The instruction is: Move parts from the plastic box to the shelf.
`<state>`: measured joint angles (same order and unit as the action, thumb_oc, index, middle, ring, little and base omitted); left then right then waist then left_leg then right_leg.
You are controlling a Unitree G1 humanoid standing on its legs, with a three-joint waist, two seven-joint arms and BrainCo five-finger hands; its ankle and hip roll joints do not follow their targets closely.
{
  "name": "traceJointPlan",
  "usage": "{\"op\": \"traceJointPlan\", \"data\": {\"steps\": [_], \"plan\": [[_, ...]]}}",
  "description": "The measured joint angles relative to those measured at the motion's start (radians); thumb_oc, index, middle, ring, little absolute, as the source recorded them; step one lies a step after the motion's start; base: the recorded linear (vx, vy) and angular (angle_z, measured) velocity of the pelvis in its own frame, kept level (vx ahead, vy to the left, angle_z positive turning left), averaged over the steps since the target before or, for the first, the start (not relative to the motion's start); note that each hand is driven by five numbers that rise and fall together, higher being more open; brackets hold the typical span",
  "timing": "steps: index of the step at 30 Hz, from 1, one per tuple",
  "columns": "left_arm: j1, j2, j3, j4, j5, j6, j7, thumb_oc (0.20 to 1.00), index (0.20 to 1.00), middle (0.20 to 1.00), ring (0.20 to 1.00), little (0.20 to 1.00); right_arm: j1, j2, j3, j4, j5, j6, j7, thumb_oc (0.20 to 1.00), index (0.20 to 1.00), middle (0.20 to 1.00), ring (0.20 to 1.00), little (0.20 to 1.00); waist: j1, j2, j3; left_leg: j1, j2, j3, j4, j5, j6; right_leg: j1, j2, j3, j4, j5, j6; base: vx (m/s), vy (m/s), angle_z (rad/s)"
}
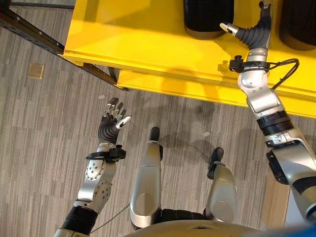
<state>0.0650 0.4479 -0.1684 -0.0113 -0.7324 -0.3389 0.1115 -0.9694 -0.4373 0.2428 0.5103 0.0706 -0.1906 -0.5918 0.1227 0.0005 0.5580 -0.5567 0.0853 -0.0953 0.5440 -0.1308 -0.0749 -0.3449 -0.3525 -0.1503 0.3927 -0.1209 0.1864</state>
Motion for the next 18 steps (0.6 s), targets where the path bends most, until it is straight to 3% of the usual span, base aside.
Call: {"op": "traceJointPlan", "data": {"steps": [10,18], "plan": [[0.0,0.001,-0.001,0.002,-0.005,0.0,-0.001,1.0,1.0,1.0,1.0,1.0,-0.011,0.031,0.003,0.078,0.195,-0.024,0.04,1.0,1.0,1.0,1.0,1.0,0.001,0.006,0.0,0.0,0.0,0.0,-0.005,0.0,0.0,-0.001,-0.001,0.0,0.002,-0.001,0.0,0.0,0.0,0.0],[0.0,0.001,-0.021,0.002,-0.025,0.001,-0.003,1.0,1.0,1.0,1.0,1.0,-0.011,0.035,0.005,0.078,0.222,-0.035,0.067,1.0,1.0,1.0,1.0,1.0,0.001,0.009,0.0,-0.001,0.0,0.0,-0.004,0.0,-0.001,-0.007,-0.001,0.0,0.008,-0.005,0.001,0.0,0.0,0.0]]}}
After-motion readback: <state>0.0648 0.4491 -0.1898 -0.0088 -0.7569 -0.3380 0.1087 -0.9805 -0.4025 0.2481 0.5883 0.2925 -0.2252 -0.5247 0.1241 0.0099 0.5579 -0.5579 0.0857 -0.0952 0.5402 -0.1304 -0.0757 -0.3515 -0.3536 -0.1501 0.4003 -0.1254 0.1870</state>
